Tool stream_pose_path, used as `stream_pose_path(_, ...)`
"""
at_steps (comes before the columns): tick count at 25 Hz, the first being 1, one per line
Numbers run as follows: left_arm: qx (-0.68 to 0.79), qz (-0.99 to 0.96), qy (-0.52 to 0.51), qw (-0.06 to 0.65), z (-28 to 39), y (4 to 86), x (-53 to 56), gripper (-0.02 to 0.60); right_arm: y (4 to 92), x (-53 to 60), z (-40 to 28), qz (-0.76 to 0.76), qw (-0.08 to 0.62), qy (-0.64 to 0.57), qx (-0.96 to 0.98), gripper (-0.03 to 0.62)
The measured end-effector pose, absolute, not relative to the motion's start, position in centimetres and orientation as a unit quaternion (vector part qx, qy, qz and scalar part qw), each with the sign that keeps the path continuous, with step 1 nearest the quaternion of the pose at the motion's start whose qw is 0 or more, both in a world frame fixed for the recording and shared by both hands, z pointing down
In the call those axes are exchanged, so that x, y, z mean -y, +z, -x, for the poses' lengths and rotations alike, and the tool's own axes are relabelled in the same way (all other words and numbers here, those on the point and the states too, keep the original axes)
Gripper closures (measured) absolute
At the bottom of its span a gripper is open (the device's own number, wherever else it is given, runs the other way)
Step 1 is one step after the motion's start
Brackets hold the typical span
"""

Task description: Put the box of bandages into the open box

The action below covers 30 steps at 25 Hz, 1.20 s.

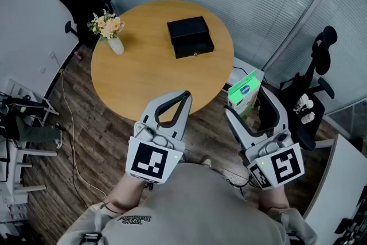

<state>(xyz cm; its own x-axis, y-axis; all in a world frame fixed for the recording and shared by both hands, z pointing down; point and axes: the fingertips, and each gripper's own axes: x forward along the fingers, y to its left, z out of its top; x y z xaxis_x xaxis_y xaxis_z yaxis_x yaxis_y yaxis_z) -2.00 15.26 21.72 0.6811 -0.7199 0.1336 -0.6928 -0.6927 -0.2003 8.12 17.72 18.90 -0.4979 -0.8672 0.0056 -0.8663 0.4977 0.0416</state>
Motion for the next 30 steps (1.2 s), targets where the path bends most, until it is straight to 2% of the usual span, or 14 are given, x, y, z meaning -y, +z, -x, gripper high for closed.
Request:
stream_pose_path(15,-0.388,0.916,-0.092,0.046,1.2,21.9,-16.4,0.560,19.7,-18.8,-9.8,-0.512,0.009,-0.009,0.859,0.281)
stream_pose_path(30,-0.412,0.901,-0.124,0.057,-0.9,23.5,-17.2,0.560,21.0,-19.2,-12.3,-0.493,0.022,-0.003,0.870,0.281)
